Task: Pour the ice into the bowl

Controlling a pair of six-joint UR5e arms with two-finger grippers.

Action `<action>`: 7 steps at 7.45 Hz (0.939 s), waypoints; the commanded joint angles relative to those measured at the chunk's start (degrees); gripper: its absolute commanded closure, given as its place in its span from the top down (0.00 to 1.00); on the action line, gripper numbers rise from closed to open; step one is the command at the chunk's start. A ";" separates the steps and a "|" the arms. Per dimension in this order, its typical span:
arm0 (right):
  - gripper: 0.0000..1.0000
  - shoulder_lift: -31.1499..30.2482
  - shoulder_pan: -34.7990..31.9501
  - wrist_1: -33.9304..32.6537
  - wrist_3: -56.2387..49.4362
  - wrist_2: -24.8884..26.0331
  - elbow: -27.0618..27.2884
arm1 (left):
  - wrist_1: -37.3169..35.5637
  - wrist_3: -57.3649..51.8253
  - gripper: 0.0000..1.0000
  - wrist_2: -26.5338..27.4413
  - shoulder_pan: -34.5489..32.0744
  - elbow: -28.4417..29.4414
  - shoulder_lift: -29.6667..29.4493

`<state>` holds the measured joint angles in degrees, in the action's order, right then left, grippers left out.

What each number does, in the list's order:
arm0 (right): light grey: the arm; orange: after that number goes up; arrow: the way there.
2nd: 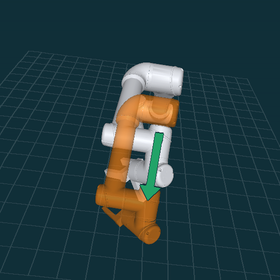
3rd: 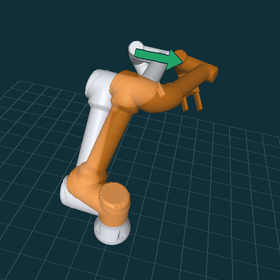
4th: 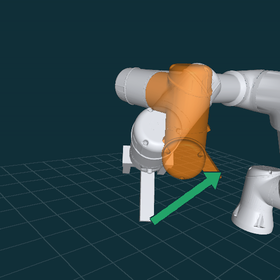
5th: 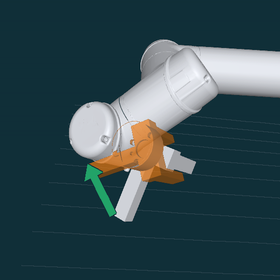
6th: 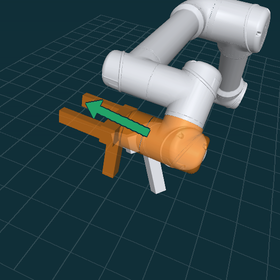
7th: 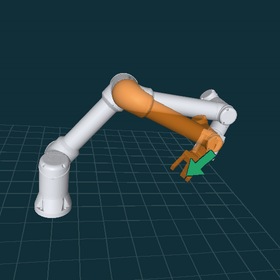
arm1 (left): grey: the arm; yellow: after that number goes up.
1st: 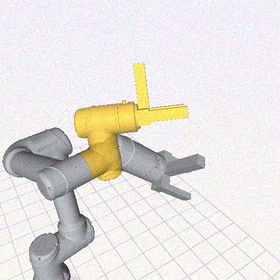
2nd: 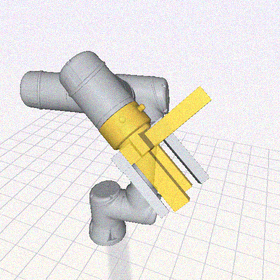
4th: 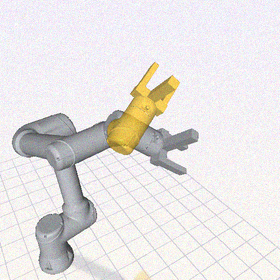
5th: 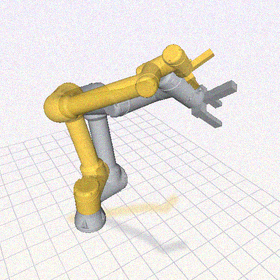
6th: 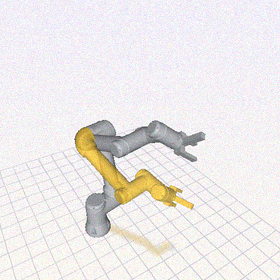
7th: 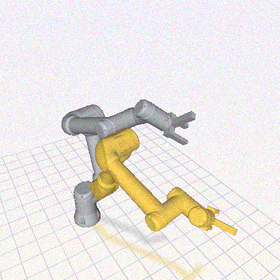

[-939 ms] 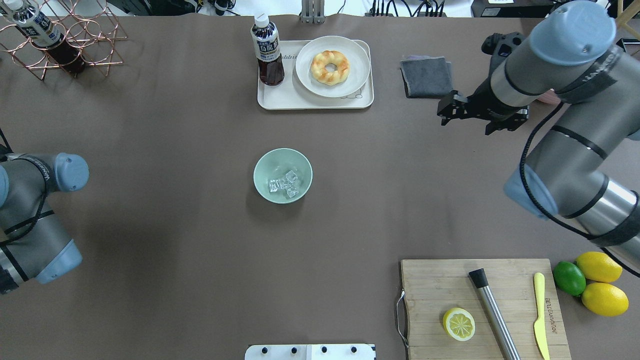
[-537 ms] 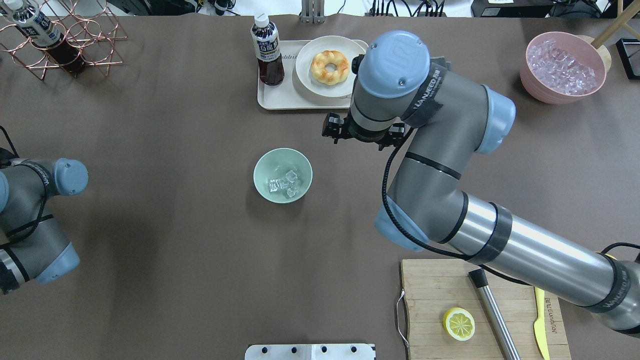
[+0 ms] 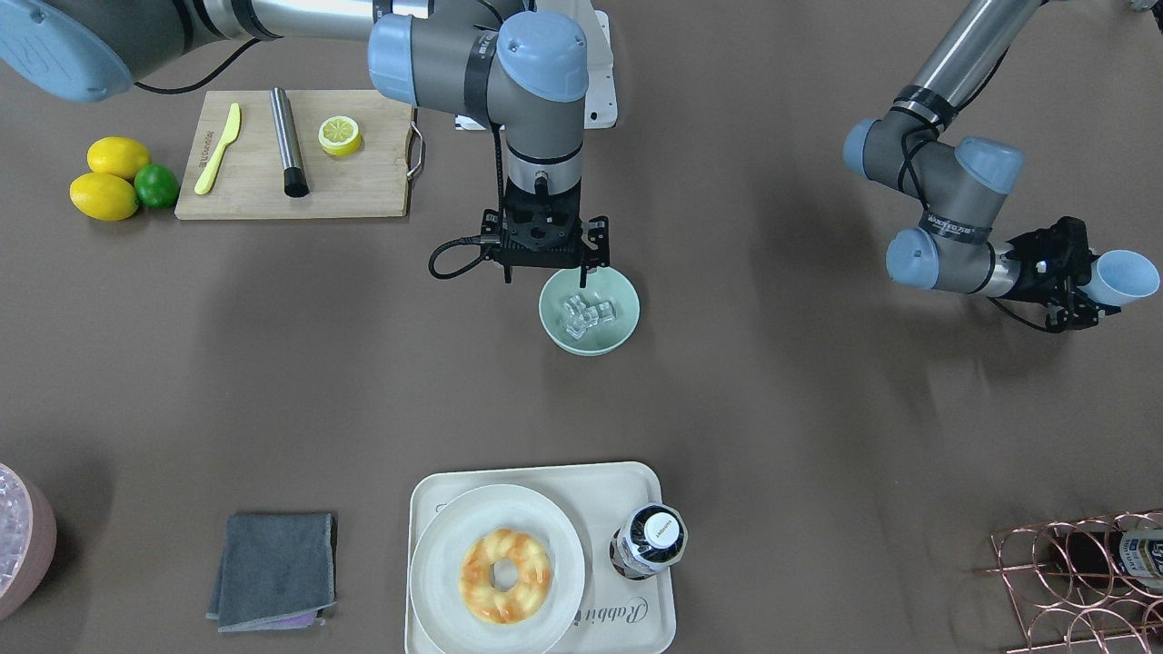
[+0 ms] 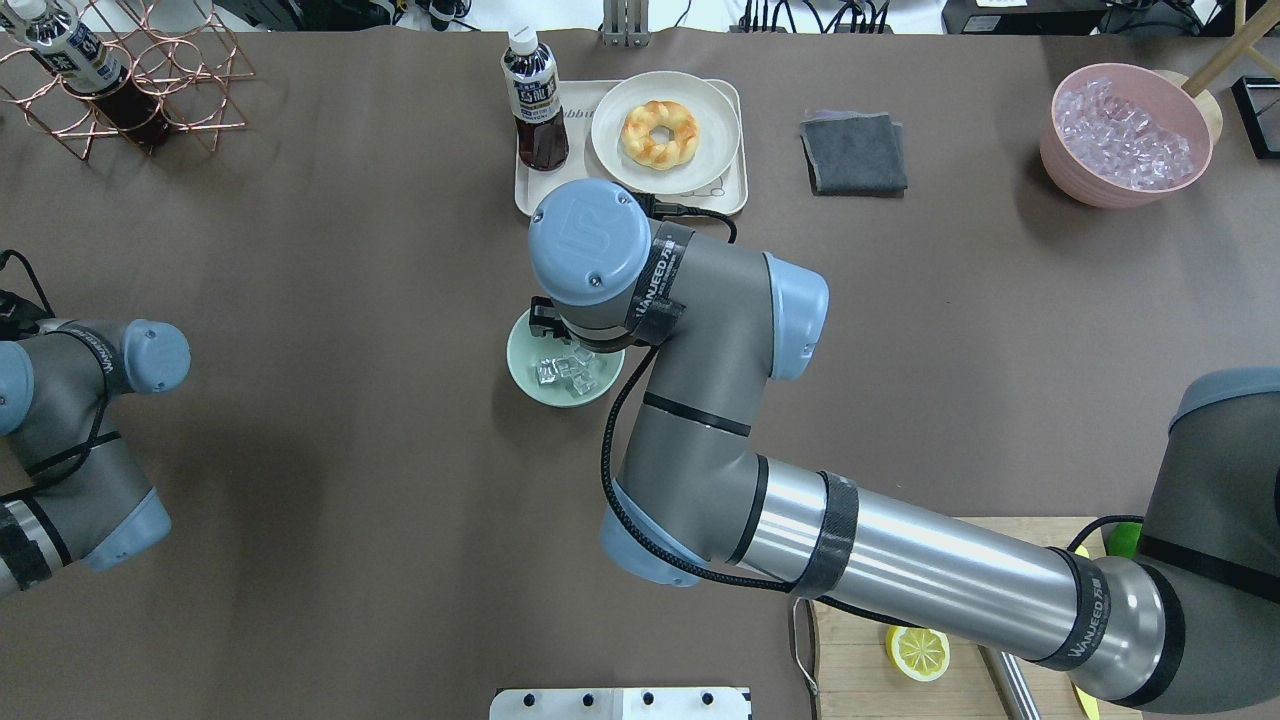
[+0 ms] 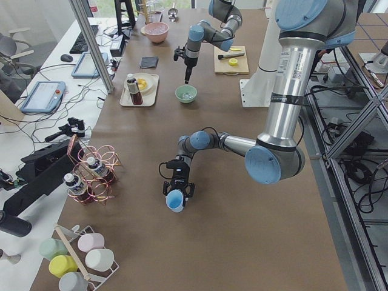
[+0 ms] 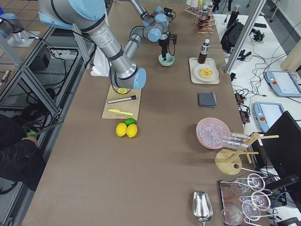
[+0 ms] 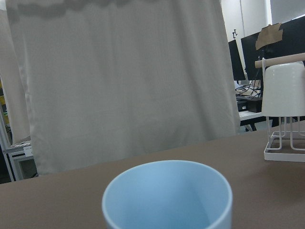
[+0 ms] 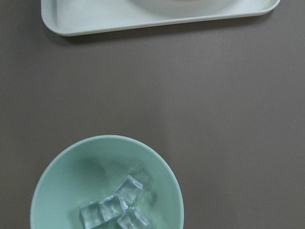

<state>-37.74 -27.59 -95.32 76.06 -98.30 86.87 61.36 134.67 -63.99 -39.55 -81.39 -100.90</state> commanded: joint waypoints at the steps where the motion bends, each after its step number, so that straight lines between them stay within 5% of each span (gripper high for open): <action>1: 0.98 0.21 2.28 1.63 -0.21 2.75 -3.62 | -0.02 -0.02 0.92 -0.08 0.70 0.01 -0.09; 4: 0.98 -0.23 2.28 4.53 -0.30 3.02 -5.74 | -0.28 -2.03 0.96 -0.08 0.44 0.28 -1.66; 7: 0.88 -2.42 2.19 6.98 -0.30 3.02 -5.74 | -4.57 -13.26 0.97 -2.10 0.00 -14.44 -1.58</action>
<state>-38.81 -25.36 -90.33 75.73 -95.31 81.18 59.79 127.38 -65.08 -39.42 -87.25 -102.64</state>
